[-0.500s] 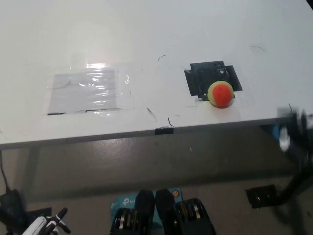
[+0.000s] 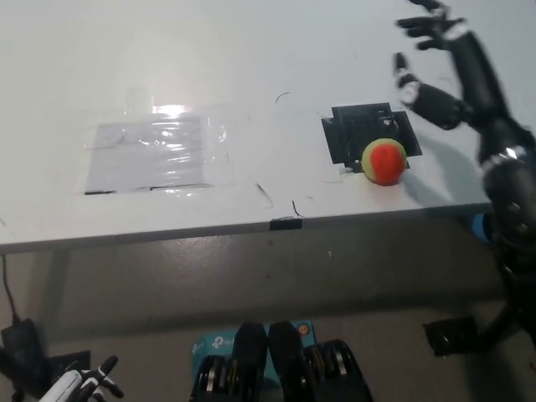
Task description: The robot uses right hand to squeeze a small tennis ball placed on the black area of the table
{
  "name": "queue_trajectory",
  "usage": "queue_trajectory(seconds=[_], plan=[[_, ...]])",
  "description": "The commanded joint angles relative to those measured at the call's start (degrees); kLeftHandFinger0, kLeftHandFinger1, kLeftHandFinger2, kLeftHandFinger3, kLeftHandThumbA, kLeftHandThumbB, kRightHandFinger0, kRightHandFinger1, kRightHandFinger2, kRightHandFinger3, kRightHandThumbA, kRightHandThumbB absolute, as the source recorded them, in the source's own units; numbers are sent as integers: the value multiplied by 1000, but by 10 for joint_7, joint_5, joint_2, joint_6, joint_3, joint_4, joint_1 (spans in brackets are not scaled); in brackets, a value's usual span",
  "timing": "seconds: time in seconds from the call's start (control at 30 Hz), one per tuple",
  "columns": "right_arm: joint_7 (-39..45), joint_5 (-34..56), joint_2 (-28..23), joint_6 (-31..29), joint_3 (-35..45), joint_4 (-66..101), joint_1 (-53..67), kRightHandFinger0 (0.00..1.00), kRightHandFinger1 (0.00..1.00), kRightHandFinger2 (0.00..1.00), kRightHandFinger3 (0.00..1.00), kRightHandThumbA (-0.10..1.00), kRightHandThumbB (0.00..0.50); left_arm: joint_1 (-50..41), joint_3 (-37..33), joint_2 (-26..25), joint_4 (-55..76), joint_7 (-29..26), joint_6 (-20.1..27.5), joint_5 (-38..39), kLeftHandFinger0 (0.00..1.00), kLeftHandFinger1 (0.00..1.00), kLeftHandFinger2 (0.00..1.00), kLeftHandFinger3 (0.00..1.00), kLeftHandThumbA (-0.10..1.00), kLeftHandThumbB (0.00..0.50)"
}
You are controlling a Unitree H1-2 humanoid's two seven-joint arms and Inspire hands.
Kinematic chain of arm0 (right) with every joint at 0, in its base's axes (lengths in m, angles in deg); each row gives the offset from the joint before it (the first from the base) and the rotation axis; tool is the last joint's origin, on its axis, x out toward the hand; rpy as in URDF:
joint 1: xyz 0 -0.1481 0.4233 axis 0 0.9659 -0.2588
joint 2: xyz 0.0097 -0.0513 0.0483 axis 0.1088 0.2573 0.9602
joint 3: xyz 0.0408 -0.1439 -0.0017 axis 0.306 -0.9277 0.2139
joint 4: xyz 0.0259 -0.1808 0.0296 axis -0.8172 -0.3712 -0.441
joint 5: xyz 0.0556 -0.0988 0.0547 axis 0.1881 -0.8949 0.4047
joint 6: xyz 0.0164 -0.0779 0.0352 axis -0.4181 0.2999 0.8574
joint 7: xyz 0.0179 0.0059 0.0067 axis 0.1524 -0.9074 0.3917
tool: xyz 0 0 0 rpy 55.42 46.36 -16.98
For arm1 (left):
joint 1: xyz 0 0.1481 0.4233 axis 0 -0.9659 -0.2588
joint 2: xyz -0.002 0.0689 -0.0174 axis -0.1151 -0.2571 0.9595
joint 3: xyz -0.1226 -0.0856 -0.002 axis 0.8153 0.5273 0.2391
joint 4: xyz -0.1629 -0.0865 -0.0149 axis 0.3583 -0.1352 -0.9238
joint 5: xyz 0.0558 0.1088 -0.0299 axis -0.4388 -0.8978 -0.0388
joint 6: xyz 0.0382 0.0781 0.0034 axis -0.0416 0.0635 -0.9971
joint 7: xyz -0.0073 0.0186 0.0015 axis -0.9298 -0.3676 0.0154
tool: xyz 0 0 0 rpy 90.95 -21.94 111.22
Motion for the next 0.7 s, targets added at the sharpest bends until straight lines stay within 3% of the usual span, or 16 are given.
queue_trajectory(seconds=[0.0,0.03,0.07,0.1,0.17,0.2,0.27,0.53,0.57,0.67], plan=[[29,-13,7,15,-21,-37,-54,750,841,844,1000,342,379,1,5,-12,14,6,-3,-9,176,163,354,497,1000,500],[36,-22,5,15,-34,-52,-63,963,1000,981,1000,372,378,3,6,-10,9,7,2,-5,166,143,334,469,1000,500],[53,-29,3,33,-47,-62,-73,1000,1000,1000,1000,501,415,4,7,-9,8,7,1,-5,162,132,325,459,1000,500],[83,-50,2,81,-75,-82,-91,1000,1000,1000,1000,605,469,4,7,-8,6,7,-3,-4,166,128,326,453,1000,500],[87,-56,-1,88,-90,-88,-95,1000,1000,1000,1000,626,488,4,6,-8,10,9,-7,-4,172,133,325,455,1000,500],[99,-79,-8,97,-116,-101,-101,1000,1000,1000,1000,747,500,5,6,-8,11,7,-12,-6,186,148,332,473,1000,500],[98,-99,-11,100,-139,-115,-99,1000,1000,1000,1000,811,500,3,5,-9,15,8,-14,-8,188,151,336,475,1000,500],[39,-140,-2,90,-160,-174,-79,1000,1000,1000,1000,949,500,10,3,-10,7,5,2,-15,170,144,328,481,1000,500],[27,-150,-3,82,-166,-193,-75,1000,1000,1000,1000,988,500,11,3,-10,5,7,2,-14,192,174,364,517,1000,500],[11,-166,-7,62,-173,-214,-69,1000,1000,1000,1000,983,500,8,4,-9,9,8,-1,-12,192,165,345,508,1000,500]])
